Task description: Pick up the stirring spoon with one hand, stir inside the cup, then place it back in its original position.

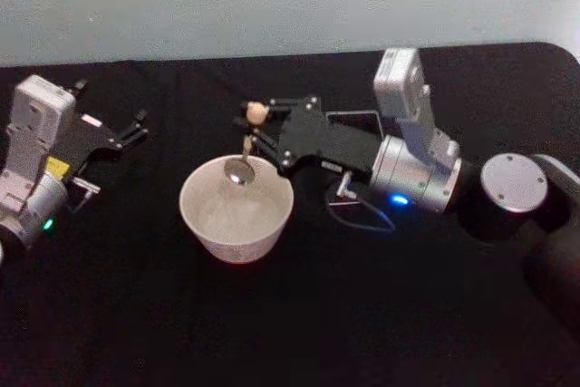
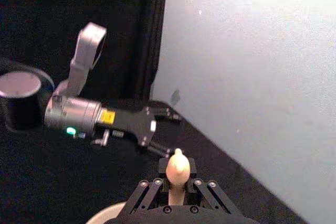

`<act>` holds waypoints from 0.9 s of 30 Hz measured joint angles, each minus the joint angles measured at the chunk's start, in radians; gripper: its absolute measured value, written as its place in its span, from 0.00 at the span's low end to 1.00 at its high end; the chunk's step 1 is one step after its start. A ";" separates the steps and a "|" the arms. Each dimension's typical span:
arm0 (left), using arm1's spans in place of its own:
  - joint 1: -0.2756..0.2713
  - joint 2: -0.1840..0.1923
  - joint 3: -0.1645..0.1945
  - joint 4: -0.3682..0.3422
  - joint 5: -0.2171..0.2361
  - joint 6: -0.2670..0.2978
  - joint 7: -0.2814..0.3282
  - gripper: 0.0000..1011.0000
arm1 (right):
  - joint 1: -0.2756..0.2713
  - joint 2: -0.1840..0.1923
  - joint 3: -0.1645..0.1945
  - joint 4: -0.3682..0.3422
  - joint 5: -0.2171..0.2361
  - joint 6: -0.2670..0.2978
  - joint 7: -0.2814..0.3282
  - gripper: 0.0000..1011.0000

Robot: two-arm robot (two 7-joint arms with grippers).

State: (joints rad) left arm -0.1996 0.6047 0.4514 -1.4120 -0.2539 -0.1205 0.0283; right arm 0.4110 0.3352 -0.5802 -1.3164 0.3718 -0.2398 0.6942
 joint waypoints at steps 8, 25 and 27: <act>0.000 0.000 0.000 0.000 0.000 0.000 0.000 0.99 | 0.006 0.021 0.025 -0.056 0.045 -0.004 0.016 0.17; 0.000 0.000 0.000 0.000 0.000 0.000 0.000 0.99 | -0.007 0.101 0.105 -0.153 0.110 -0.017 0.003 0.17; 0.000 0.000 0.000 0.000 0.000 0.000 0.000 0.99 | -0.009 0.110 0.115 -0.156 0.114 -0.018 0.000 0.17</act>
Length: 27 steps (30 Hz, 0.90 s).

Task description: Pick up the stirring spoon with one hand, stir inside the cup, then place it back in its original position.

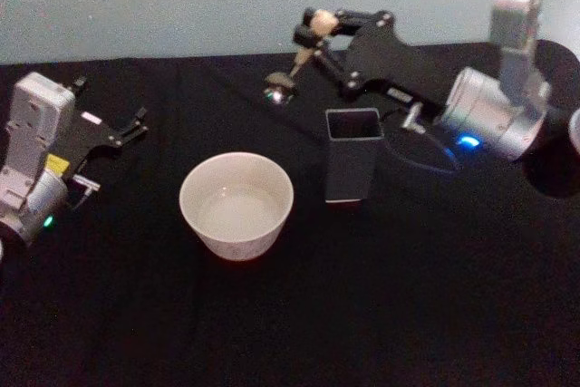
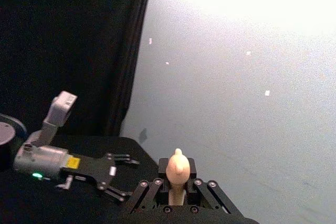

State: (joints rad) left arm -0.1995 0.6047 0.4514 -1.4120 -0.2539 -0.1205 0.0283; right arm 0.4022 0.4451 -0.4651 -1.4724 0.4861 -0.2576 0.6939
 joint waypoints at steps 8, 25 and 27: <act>0.000 0.000 0.000 0.000 0.000 0.000 0.000 0.99 | -0.019 0.046 0.046 -0.011 0.024 0.004 -0.006 0.17; 0.000 0.000 0.000 0.000 0.000 0.000 0.000 0.99 | -0.060 0.136 0.100 -0.035 0.098 0.041 0.042 0.17; 0.000 0.000 0.000 0.000 0.000 0.000 0.000 0.99 | -0.066 0.146 0.103 -0.041 0.110 0.046 0.052 0.17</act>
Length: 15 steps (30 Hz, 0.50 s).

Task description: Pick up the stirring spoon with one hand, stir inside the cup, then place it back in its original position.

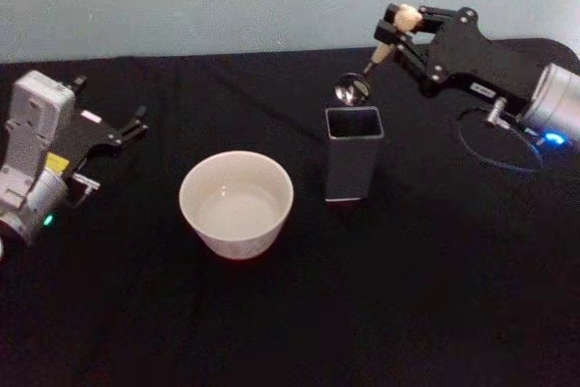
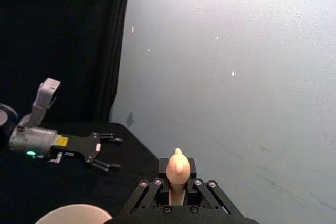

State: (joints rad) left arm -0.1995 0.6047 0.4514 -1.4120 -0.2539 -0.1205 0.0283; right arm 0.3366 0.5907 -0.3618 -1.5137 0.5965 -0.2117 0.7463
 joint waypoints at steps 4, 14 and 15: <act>0.000 0.000 0.000 0.000 0.000 0.000 0.000 0.99 | -0.009 0.014 0.000 -0.009 0.013 0.007 0.012 0.17; 0.000 0.000 0.000 0.000 0.000 0.000 0.000 0.99 | -0.007 0.020 -0.023 0.012 -0.001 0.020 0.008 0.17; 0.000 0.000 0.000 0.000 0.000 0.000 0.000 0.99 | -0.004 0.019 -0.025 0.017 -0.005 0.020 0.005 0.17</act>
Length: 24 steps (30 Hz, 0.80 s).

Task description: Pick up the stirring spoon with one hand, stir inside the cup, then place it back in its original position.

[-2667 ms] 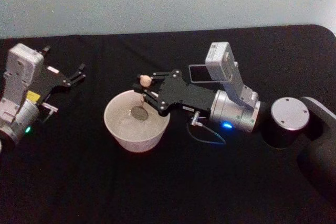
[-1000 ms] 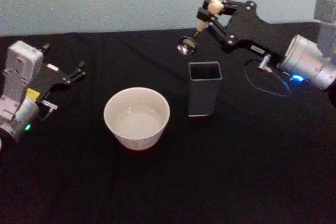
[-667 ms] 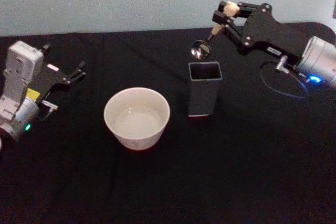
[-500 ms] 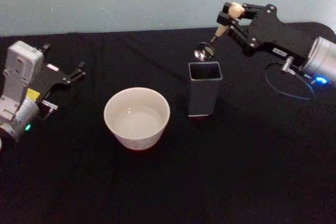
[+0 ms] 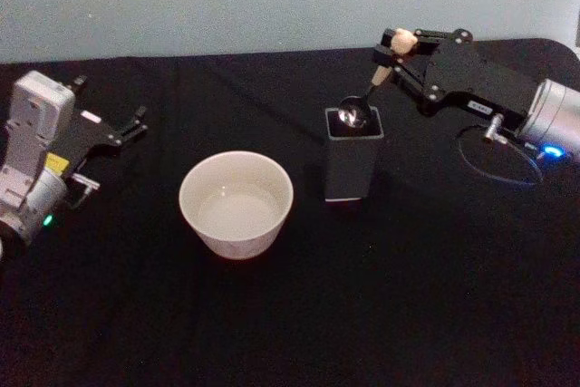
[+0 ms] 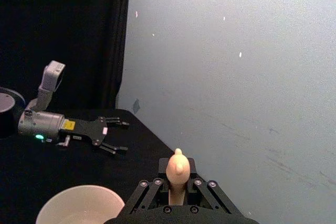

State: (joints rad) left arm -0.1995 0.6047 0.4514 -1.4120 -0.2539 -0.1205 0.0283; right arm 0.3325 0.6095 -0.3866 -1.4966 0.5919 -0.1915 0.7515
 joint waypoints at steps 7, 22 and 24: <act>0.000 0.000 0.000 0.000 0.000 0.000 0.000 0.99 | 0.012 -0.008 -0.011 0.021 -0.012 0.000 -0.003 0.17; 0.000 0.000 0.000 0.000 0.000 0.000 0.000 0.99 | 0.035 -0.025 -0.055 0.080 -0.043 0.022 0.006 0.17; 0.000 0.000 0.000 0.000 0.000 0.000 0.000 0.99 | 0.040 -0.030 -0.065 0.096 -0.050 0.026 0.010 0.17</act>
State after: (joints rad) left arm -0.1995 0.6047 0.4514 -1.4120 -0.2539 -0.1206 0.0282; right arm 0.3721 0.5793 -0.4517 -1.4002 0.5420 -0.1651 0.7613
